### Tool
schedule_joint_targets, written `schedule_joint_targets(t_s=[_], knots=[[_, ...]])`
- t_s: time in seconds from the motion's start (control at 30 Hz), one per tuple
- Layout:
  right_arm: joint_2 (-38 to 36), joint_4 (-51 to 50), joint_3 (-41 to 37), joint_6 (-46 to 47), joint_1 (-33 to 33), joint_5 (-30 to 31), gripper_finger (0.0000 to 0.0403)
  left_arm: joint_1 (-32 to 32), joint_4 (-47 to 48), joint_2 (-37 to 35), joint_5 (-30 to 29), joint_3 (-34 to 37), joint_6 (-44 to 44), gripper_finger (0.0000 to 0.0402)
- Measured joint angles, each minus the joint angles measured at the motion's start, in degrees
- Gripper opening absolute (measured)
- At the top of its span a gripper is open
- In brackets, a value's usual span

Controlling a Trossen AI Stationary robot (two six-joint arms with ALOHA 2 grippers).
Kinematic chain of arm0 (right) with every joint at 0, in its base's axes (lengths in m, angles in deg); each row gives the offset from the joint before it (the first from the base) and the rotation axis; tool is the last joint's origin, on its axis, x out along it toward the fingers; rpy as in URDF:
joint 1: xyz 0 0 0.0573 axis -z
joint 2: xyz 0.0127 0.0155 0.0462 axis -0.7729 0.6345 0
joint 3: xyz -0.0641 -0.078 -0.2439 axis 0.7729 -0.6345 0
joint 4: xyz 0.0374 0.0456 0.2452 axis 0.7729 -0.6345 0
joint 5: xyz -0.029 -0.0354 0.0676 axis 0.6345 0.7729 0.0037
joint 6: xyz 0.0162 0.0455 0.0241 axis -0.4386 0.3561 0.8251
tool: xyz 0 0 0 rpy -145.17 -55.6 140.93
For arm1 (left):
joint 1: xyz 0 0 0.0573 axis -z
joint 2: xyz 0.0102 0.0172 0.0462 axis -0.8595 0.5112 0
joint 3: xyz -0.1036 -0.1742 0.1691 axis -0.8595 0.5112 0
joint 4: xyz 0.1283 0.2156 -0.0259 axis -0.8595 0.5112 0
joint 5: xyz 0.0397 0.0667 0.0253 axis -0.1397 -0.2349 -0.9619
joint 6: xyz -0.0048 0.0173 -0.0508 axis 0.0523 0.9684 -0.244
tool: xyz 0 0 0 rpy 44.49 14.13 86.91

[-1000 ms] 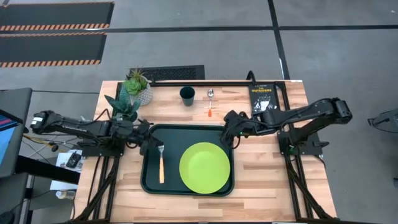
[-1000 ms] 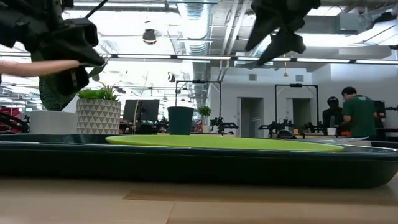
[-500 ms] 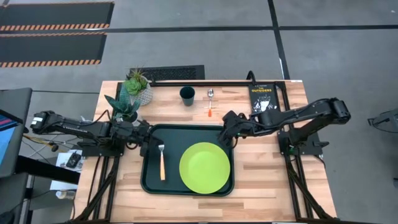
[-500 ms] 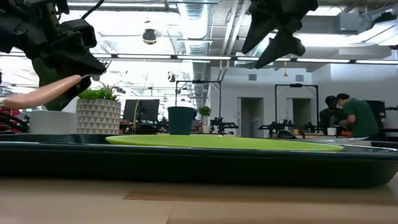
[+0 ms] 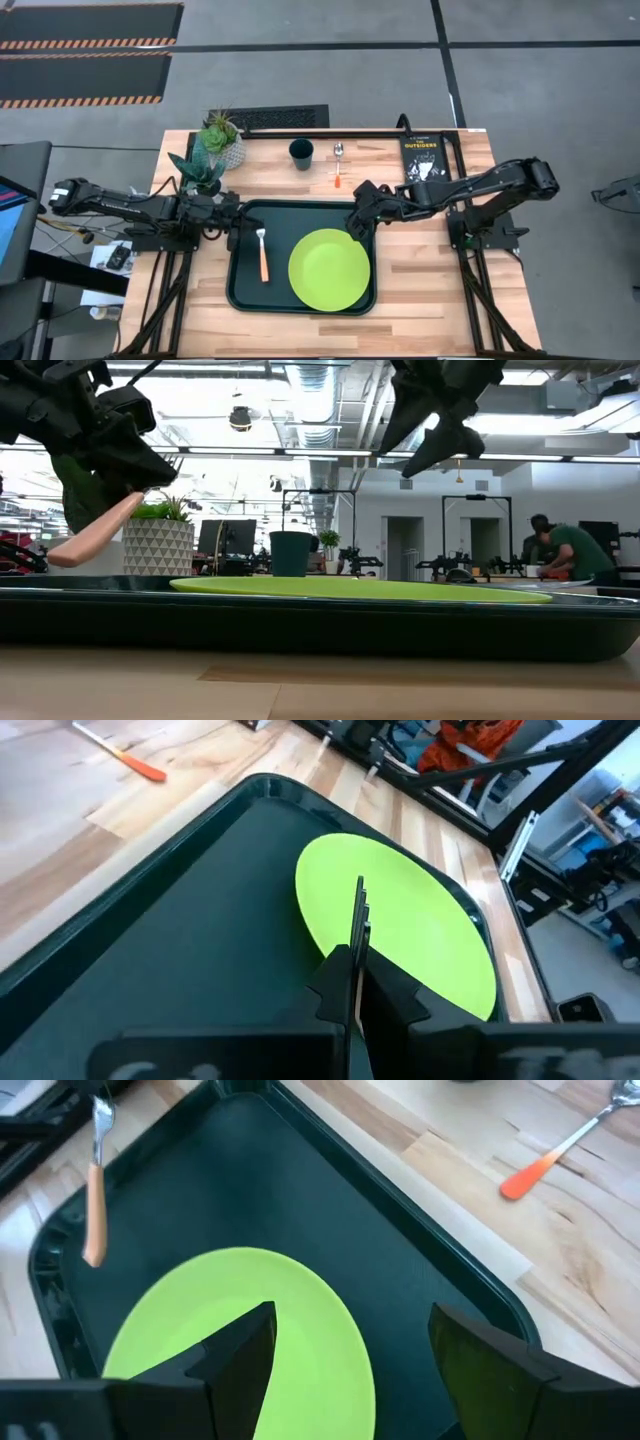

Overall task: Pick and place plate/cup/fork/spoon on tray
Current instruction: Put the orange fork on the black tray to the left of the green plate

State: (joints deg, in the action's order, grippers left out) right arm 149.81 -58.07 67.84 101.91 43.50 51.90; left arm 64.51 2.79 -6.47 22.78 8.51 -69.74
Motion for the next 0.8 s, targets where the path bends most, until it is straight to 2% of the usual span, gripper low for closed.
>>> schedule_joint_targets(t_s=[0.17, 0.33, 0.57, 0.8], knots=[[0.1, -0.2, 0.0, 0.0, 0.2, 0.0, 0.0286, -1.3, -1.0, 0.0, -1.2, 0.4, 1.5, 0.0000], [0.2, -0.2, 0.0, 0.0, 0.5, 0.0, 0.0286, -3.5, -7.9, 0.0, 1.8, 4.7, -1.8, 0.0000], [0.2, -0.2, 0.0, 0.0, 0.8, 0.2, 0.0286, -4.1, -16.6, 0.0, 2.5, 8.0, -4.2, 0.0000], [0.2, -0.3, 0.0, 0.0, 0.8, 0.2, 0.0286, -4.2, -16.5, 0.0, 1.7, 8.2, -4.1, 0.0000]])
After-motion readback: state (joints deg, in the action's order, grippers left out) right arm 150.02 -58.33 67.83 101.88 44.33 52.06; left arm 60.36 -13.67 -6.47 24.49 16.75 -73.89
